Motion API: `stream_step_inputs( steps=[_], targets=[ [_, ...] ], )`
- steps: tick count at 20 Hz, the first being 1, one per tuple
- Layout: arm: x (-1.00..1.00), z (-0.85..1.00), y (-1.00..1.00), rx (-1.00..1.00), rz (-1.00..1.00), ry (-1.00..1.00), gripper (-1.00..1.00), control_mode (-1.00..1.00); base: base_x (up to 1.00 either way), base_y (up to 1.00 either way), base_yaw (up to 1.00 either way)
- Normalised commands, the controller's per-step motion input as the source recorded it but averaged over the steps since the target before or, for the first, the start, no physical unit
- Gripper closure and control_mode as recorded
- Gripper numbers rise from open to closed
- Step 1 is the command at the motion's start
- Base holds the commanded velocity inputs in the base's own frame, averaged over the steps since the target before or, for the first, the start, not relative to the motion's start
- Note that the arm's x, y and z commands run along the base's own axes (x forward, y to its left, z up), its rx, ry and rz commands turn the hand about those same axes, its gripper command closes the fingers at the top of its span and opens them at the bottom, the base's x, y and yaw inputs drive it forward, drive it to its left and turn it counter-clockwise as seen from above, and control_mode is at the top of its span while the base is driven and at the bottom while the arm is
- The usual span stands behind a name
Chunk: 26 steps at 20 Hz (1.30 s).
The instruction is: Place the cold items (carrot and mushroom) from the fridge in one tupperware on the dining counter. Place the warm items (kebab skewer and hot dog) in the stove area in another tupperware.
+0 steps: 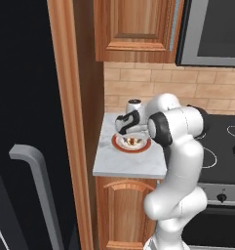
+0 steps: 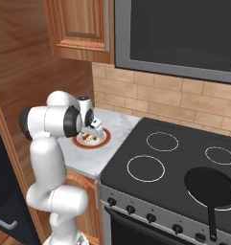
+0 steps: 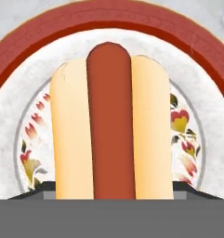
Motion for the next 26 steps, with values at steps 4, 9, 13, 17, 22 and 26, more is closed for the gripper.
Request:
stream_step_inputs(
  steps=[4,9,13,17,22,26],
  targets=[
    [-1.00,0.90,-0.25,0.04,0.08,0.00,1.00,-1.00,0.00,0.00,0.00],
    [-1.00,0.98,-0.19,0.04,0.03,0.00,1.00,-1.00,0.00,0.00,0.00],
    [-1.00,0.76,-0.03,0.00,0.02,-0.03,1.00,-1.00,0.00,0.00,0.00],
    [-1.00,0.47,0.00,0.00,0.10,-0.16,1.00,-1.00,0.00,0.00,0.00],
    [-1.00,0.33,0.00,0.00,0.12,-0.23,1.00,-1.00,0.00,0.00,0.00],
    [-1.00,0.52,0.00,-0.03,0.12,-0.11,1.00,-1.00,0.00,0.00,0.00]
  ],
)
